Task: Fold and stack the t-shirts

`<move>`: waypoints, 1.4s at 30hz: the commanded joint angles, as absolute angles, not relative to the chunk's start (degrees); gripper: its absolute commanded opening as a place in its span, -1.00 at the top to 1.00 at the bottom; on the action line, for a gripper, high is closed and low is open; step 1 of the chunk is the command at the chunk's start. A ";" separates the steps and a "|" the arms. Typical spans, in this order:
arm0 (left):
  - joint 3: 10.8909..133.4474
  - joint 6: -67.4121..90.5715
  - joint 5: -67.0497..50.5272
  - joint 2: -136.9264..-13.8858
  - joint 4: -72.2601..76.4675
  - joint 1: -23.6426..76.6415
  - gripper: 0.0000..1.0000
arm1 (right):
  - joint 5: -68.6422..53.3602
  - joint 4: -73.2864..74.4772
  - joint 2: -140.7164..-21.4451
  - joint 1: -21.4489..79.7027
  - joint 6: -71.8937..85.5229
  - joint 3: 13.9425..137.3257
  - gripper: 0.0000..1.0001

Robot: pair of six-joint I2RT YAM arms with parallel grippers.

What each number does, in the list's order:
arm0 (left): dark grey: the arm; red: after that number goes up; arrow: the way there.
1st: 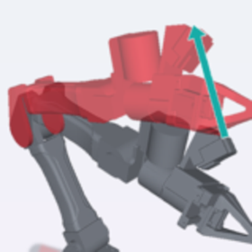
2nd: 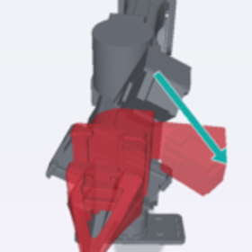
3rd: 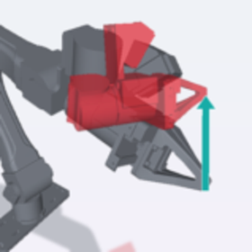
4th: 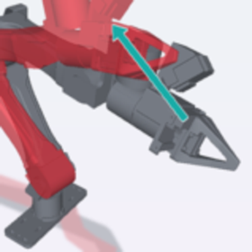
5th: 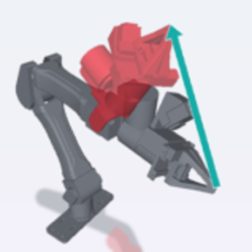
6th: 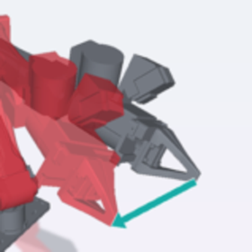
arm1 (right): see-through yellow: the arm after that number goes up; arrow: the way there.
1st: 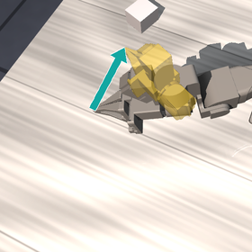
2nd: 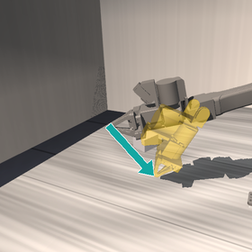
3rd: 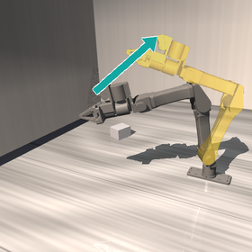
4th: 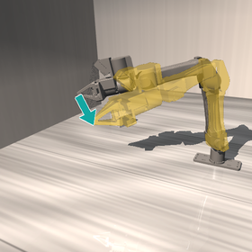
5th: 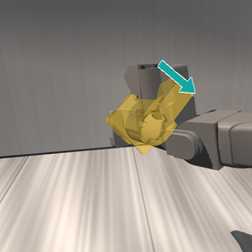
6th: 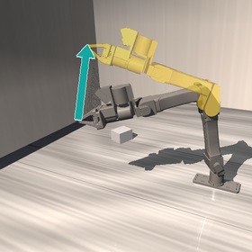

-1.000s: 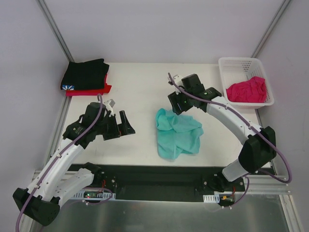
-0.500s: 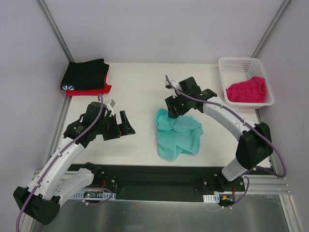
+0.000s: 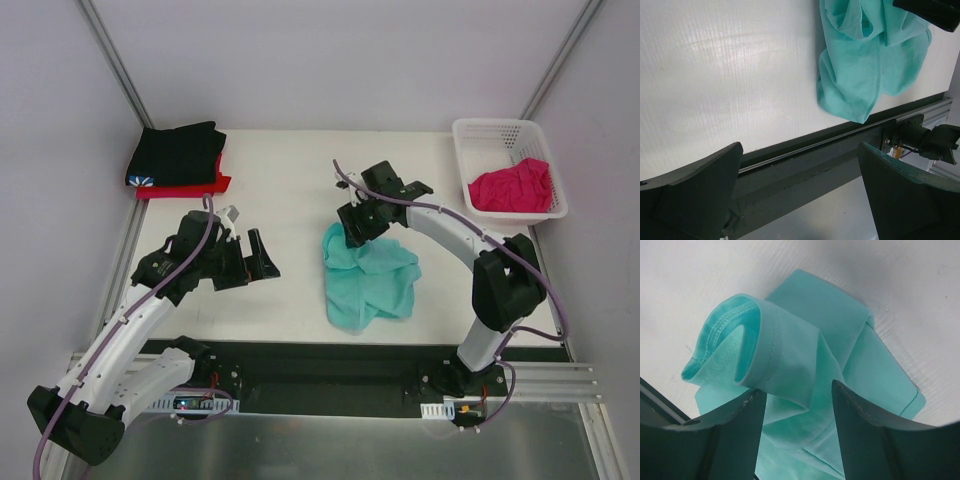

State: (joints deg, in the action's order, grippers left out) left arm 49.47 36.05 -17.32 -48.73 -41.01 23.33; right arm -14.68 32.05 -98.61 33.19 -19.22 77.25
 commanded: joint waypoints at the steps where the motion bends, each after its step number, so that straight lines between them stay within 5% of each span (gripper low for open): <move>1: 51.85 35.68 -16.17 -49.04 -41.75 24.17 -0.98 | -16.17 31.82 -98.70 31.82 -20.57 79.98 -0.13; 5: 52.21 35.68 -16.35 -49.57 -41.75 24.26 -0.98 | -16.43 31.64 -99.58 31.73 -20.39 80.59 0.08; 9: 52.29 35.68 -16.08 -49.57 -41.75 24.43 -0.98 | -16.43 32.16 -100.19 31.73 -20.13 81.65 0.77; 12: 51.95 35.86 -16.00 -49.48 -41.75 24.52 -0.98 | -16.52 32.43 -100.37 31.73 -19.86 81.91 0.98; 20: 52.29 37.70 -13.19 -51.68 -39.74 28.91 -0.98 | -9.86 36.64 -96.52 31.90 -18.63 89.71 0.99; 31: 59.49 51.50 5.52 -71.60 -27.07 61.40 -0.98 | -0.88 44.12 -95.98 31.03 -20.48 99.50 0.99; 42: 66.18 54.32 20.30 -81.81 -34.72 65.04 -0.98 | 1.91 42.36 -92.02 30.85 -19.07 95.28 0.98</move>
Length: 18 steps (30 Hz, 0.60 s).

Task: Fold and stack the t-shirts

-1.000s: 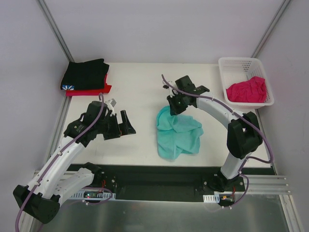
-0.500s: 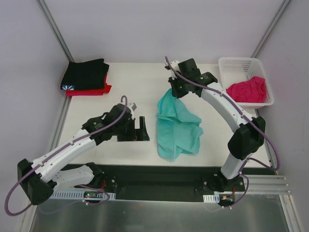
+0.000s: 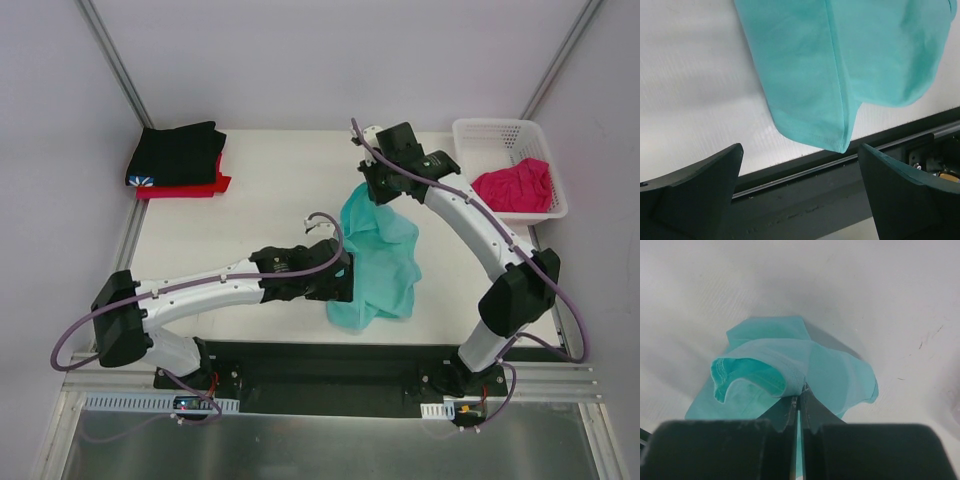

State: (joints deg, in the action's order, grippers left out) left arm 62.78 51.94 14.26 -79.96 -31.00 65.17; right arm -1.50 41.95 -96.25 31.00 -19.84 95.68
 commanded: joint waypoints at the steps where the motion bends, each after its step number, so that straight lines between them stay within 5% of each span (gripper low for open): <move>1: 66.36 54.23 20.56 -82.52 -34.72 65.04 -0.98 | 2.19 42.36 -91.93 30.85 -19.07 95.01 0.99; 11: 71.98 57.03 20.04 -91.32 -34.72 68.03 -0.72 | 4.04 42.98 -90.35 30.94 -18.28 93.52 0.99; 15: 72.42 58.45 19.78 -92.28 -34.54 68.91 -0.29 | 4.57 43.07 -90.18 30.94 -18.28 92.99 0.99; 18: 72.51 59.32 19.16 -92.11 -34.54 69.61 -0.25 | 4.40 42.98 -90.53 30.85 -18.28 92.81 0.98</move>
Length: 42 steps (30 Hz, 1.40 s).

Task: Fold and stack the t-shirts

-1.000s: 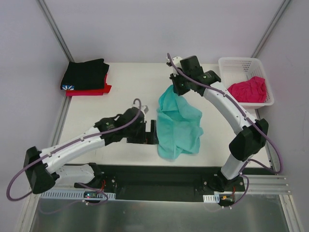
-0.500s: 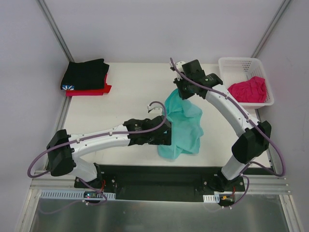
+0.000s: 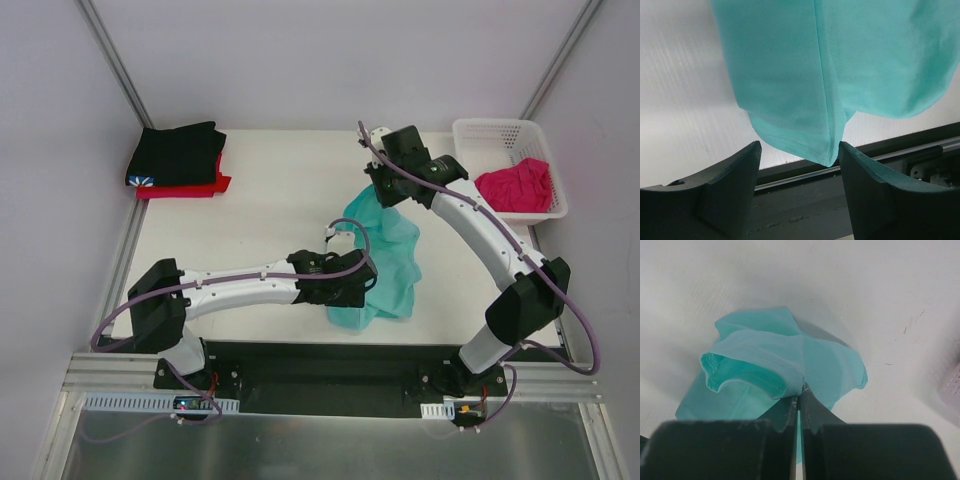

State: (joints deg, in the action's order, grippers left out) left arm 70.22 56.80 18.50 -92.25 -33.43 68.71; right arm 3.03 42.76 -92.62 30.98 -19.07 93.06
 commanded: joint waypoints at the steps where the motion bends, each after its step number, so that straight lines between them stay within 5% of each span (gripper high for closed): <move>1: 72.51 59.41 19.16 -92.02 -34.54 69.87 -0.28 | 4.39 42.98 -90.61 30.85 -18.37 92.64 0.99; 9: 76.55 60.38 18.63 -96.67 -34.28 73.12 -0.36 | 4.48 43.07 -90.09 30.94 -18.02 92.46 0.99; 18: 78.93 60.29 18.46 -99.84 -34.36 74.27 0.08 | 4.92 43.24 -89.30 30.85 -18.28 91.76 0.99; 42: 75.23 63.54 17.67 -103.44 -34.37 74.27 -0.06 | 3.25 42.45 -88.59 30.94 -17.75 90.61 0.99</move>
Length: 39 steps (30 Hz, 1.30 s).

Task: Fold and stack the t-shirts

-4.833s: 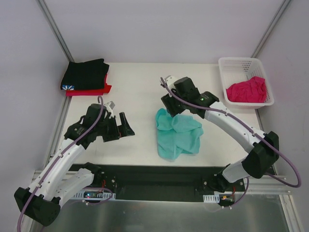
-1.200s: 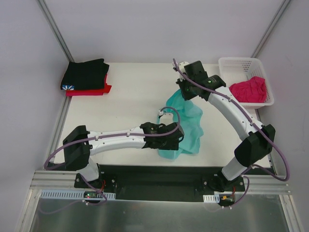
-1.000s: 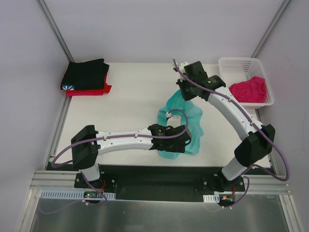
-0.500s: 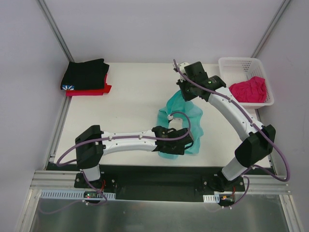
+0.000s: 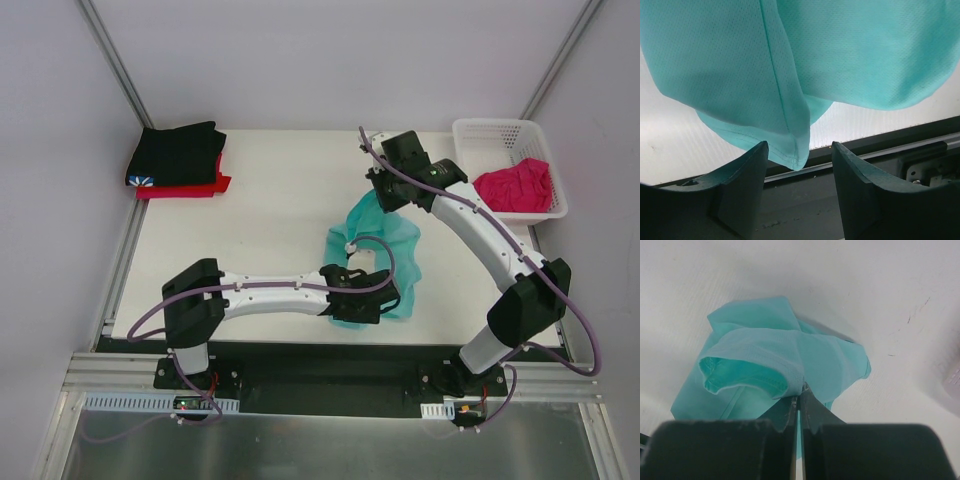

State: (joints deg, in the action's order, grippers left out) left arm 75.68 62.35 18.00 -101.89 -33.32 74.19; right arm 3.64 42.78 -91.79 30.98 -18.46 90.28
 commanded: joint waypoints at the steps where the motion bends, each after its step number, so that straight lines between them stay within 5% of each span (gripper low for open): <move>1: 75.50 63.37 17.67 -103.71 -34.45 74.27 -0.04 | 3.25 42.54 -88.59 30.85 -17.75 90.62 0.99; 9: 75.94 63.54 17.84 -105.47 -34.37 74.18 0.04 | 3.16 42.54 -87.98 30.85 -17.84 90.62 0.98; 14: 75.67 63.81 17.93 -105.03 -35.06 74.18 0.81 | 3.78 42.45 -87.63 30.85 -17.93 90.35 0.99; 17: 76.02 64.16 18.63 -104.07 -36.73 74.27 1.00 | 3.78 42.45 -87.54 30.85 -17.84 90.00 0.99; 23: 80.41 63.28 23.28 -101.52 -48.74 73.92 1.00 | 7.38 43.41 -86.31 30.85 -16.97 90.44 0.99; 28: 88.85 65.91 36.72 -90.22 -77.27 70.68 1.00 | 5.72 48.59 -80.60 30.85 -14.77 99.38 0.99; 33: 94.04 56.38 38.58 -71.42 -82.35 60.23 1.00 | 3.96 52.99 -76.12 31.20 -12.66 108.88 0.99; 39: 100.89 43.01 40.17 -62.67 -83.85 48.09 1.00 | 6.41 55.19 -70.14 31.38 -13.27 115.75 0.99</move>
State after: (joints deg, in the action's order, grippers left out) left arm 97.58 54.48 37.45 -64.31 -71.13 52.23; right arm 4.62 51.48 -73.97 31.11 -14.11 111.92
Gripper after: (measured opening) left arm 0.009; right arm 0.015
